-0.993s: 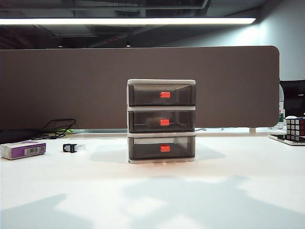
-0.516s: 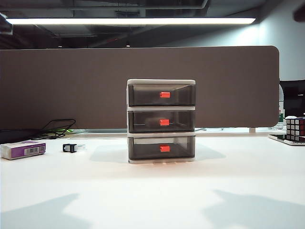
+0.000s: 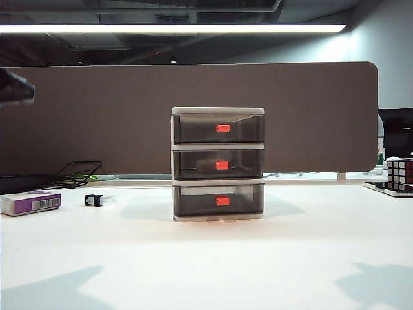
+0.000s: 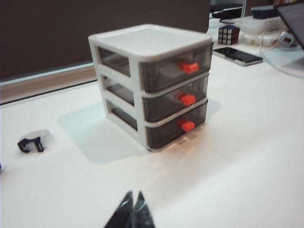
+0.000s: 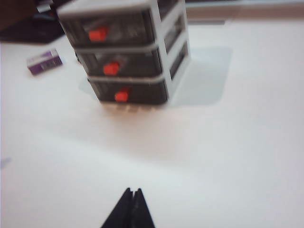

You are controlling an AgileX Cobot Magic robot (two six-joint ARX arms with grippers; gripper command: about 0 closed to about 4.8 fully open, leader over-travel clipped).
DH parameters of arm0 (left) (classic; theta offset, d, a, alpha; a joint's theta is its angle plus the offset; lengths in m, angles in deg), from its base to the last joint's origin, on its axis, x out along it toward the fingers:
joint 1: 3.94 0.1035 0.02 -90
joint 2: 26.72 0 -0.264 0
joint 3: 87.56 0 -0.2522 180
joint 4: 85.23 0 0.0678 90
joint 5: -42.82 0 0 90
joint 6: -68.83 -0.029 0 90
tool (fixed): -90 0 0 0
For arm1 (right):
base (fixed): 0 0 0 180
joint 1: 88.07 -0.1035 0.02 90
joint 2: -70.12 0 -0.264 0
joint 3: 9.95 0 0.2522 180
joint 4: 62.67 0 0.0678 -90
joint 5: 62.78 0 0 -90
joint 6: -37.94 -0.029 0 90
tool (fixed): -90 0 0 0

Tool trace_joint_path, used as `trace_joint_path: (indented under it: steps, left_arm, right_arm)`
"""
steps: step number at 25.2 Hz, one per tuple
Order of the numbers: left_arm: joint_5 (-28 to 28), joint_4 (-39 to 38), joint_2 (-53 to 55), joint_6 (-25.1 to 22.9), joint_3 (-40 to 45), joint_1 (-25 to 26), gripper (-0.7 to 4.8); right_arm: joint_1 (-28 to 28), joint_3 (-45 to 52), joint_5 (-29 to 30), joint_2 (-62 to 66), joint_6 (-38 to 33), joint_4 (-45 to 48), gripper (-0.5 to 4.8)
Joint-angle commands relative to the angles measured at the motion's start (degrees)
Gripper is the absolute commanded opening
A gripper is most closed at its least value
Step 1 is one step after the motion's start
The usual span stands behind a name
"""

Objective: Open the second layer of the drawer on the table, pick up the earphone case on the table and put it in, and finally close the drawer.

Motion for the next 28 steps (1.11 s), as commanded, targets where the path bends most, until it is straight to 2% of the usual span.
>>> trace_joint_path:
  steps: [1, 5, 9, 16, 17, 18, 21, 23, 25, 28]
  left_arm:
    - [-0.2, 1.0, 0.0, 1.7, 1.5, 0.2, -0.05]
    - [0.4, 0.0, 0.0, 0.8, 1.5, 2.1, -0.05]
    - [5.1, -2.9, 0.0, 0.9, 1.5, 8.7, -0.05]
    - [23.0, -1.5, -0.1, 1.0, 1.5, 28.6, -0.05]
    - [28.4, -0.5, -0.1, 1.1, 1.5, 34.6, -0.05]
    - [30.8, 0.1, -0.3, 1.0, 1.5, 38.5, -0.05]
    - [30.8, 1.1, -0.3, 0.6, 1.5, 43.8, -0.05]
    - [31.1, 1.8, -0.4, 0.0, 1.1, 45.8, -0.05]
    - [31.0, 1.4, -1.3, -1.2, 0.3, 45.8, -0.05]
    - [30.1, -4.4, -5.6, -1.3, -1.5, 45.8, -0.05]
  right_arm:
    - [0.1, 2.9, 0.4, -0.1, -1.7, 5.9, -0.05]
    - [0.2, 4.9, 0.2, -0.1, -1.7, 8.6, -0.05]
    - [0.6, 5.1, -0.6, -0.1, 1.2, 9.3, -0.05]
    - [7.5, 5.4, 1.0, -0.1, 2.7, 9.7, -0.05]
    - [10.4, 5.6, 2.4, -0.1, 3.3, 10.3, -0.05]
    - [12.8, 5.7, 3.4, -0.1, 3.3, 10.7, -0.05]
    - [16.9, 5.7, 3.7, -0.1, 3.9, 11.0, -0.05]
    - [19.4, 5.7, 6.4, -0.1, 3.9, 11.3, -0.05]
    - [20.3, 5.7, 8.1, -0.1, 4.0, 11.5, -0.05]
    - [20.1, 5.6, 8.2, -0.1, 4.1, 11.5, -0.05]
